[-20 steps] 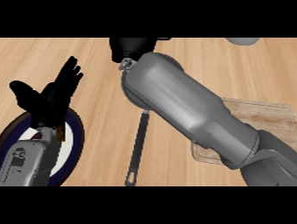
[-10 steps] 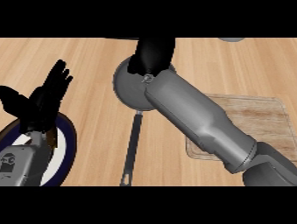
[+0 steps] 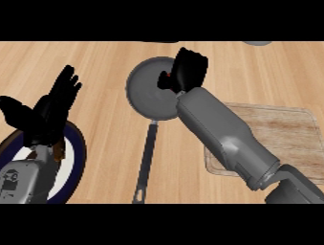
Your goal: Pick the bell pepper from the cutting board and place it in the pan
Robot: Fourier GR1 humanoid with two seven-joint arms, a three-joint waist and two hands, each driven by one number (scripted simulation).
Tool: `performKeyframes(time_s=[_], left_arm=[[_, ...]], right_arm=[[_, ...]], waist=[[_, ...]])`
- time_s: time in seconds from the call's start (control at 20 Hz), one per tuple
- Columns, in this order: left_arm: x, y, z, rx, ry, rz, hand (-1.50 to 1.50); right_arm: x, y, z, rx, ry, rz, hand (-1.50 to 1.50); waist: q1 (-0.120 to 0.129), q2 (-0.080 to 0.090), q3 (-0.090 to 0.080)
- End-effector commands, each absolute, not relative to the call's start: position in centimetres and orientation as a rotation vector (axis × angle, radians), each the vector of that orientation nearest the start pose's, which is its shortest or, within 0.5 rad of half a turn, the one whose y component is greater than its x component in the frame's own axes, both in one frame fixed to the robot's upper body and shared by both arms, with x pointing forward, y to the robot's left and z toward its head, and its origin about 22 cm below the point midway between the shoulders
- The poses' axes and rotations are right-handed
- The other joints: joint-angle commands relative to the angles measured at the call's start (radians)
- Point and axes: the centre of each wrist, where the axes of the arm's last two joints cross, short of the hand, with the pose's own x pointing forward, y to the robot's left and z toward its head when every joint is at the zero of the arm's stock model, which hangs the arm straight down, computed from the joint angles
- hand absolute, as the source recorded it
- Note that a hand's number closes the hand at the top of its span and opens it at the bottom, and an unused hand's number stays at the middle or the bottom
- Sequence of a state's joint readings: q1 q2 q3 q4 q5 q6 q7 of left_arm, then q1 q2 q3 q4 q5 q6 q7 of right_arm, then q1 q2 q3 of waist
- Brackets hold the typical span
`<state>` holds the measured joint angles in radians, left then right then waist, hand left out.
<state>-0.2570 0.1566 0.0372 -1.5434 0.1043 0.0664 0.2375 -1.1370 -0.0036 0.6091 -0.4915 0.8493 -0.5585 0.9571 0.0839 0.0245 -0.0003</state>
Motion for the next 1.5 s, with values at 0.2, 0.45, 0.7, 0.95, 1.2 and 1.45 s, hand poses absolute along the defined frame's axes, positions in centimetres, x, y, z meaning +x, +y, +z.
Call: performKeyframes(time_s=[0.2,0.45,0.7,0.95,1.2,1.45], left_arm=[[30.1,24.0,6.3,0.022,-1.53,-0.005,0.0],[29.4,26.0,5.0,0.022,-1.553,-0.017,0.0],[28.2,25.9,5.6,0.069,-1.533,0.024,0.0],[28.5,26.9,6.5,0.067,-1.528,0.022,0.0],[28.4,28.1,6.0,0.116,-1.511,0.059,0.0],[27.9,26.5,5.2,0.102,-1.504,0.055,0.0]], right_arm=[[41.0,-5.7,4.3,-1.152,-1.104,0.447,-1.5],[40.5,-6.9,2.4,-1.113,-1.183,0.411,-1.5],[39.9,-7.0,2.4,-1.042,-1.383,0.201,-1.5],[37.9,-7.0,2.6,-0.878,-1.454,-0.037,-1.5],[33.3,-7.9,1.3,-0.727,-1.564,-0.111,-1.5],[29.2,-12.4,2.6,-0.543,-1.652,-0.102,-1.5]], waist=[[-0.001,0.003,0.001],[0.011,0.007,0.001],[-0.033,-0.01,0.003],[-0.063,-0.021,0.003],[-0.097,-0.028,0.002],[-0.111,-0.029,0.003]])
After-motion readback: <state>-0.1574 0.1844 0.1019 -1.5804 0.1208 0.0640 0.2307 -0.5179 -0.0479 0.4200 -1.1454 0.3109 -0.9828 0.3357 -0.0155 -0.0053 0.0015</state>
